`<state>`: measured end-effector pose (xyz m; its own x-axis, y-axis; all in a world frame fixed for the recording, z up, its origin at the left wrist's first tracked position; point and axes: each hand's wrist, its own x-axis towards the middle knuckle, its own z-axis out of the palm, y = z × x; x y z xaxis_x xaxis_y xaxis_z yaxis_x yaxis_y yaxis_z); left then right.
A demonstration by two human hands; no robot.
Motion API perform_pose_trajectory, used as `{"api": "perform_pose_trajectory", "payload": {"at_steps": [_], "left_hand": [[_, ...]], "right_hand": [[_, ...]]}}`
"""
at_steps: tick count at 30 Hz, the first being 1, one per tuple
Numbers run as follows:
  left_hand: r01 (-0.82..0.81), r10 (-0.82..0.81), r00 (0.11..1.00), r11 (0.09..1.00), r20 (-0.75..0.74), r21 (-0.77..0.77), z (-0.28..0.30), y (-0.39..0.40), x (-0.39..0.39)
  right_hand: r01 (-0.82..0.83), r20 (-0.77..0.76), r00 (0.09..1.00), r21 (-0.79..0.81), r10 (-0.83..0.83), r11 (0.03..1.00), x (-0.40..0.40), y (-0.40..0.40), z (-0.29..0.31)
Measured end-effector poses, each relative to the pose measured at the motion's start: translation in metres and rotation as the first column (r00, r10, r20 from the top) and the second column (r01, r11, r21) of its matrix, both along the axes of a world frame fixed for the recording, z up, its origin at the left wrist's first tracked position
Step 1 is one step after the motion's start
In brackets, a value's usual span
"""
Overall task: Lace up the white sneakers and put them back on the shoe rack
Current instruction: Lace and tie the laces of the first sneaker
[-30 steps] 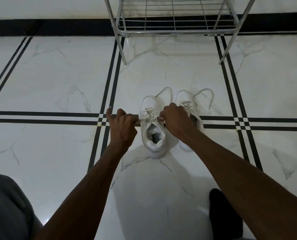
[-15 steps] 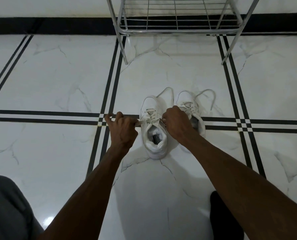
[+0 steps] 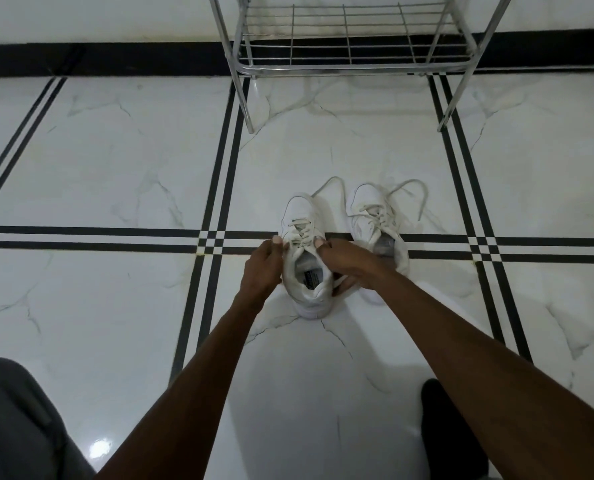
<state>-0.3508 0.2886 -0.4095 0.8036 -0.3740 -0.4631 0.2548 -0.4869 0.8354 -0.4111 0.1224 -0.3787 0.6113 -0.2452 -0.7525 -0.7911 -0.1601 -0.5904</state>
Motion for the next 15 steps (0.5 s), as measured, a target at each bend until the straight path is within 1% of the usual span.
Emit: {"api": "perform_pose_trajectory", "payload": {"at_steps": [2, 5, 9, 12, 15], "left_hand": [[-0.010, 0.004, 0.995, 0.998, -0.099, -0.064, 0.004, 0.001, 0.002], [-0.025, 0.017, 0.996, 0.996, -0.085, -0.090, 0.009, 0.008, 0.008], [-0.080, 0.078, 0.995, 0.997, -0.064, -0.020, 0.011, 0.025, 0.024], [-0.120, 0.119, 0.992, 0.992, -0.048, -0.028, 0.012, 0.036, 0.032], [-0.116, 0.114, 0.992, 0.992, -0.054, -0.044, 0.012, 0.040, 0.035]], "right_hand": [[0.074, 0.010, 0.997, 0.147, -0.077, 0.986, -0.001, 0.001, -0.003], [0.126, 0.072, 0.986, 0.260, -0.150, 0.957, 0.001, 0.011, -0.013], [0.167, 0.104, 0.970, 0.377, -0.221, 0.911, 0.010, 0.034, -0.025], [0.217, 0.116, 0.953, 0.390, -0.281, 0.895, 0.018, 0.043, -0.026], [0.208, 0.118, 0.957, 0.354, -0.264, 0.912, 0.023, 0.044, -0.027]]}}
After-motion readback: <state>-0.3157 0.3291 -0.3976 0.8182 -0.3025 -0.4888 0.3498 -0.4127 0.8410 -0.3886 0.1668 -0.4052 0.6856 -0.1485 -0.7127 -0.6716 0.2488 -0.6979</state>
